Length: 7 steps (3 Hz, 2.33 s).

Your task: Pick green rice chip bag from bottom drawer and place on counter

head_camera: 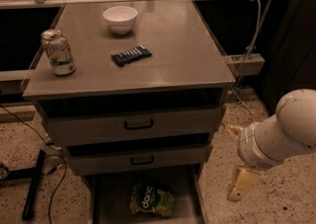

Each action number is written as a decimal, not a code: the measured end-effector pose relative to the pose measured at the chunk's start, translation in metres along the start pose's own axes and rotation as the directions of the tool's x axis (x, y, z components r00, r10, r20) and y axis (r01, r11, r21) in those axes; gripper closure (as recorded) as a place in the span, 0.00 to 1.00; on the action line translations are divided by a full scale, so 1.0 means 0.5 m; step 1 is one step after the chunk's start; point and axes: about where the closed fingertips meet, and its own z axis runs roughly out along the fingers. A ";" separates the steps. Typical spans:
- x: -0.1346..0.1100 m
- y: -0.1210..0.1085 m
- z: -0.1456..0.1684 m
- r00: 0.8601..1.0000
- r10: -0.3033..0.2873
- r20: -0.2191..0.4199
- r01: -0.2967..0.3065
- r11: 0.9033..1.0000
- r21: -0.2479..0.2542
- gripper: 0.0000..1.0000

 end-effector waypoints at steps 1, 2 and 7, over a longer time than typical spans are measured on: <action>0.000 0.001 0.000 1.000 -0.001 0.000 0.001 1.000 0.000 0.00; 0.007 0.022 0.082 1.000 0.001 0.012 0.000 0.998 -0.061 0.00; 0.106 0.060 0.478 0.968 0.090 0.236 -0.067 0.992 -0.104 0.00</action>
Offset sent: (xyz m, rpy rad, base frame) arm -0.0043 0.0252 -0.1081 0.0552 0.1469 0.0509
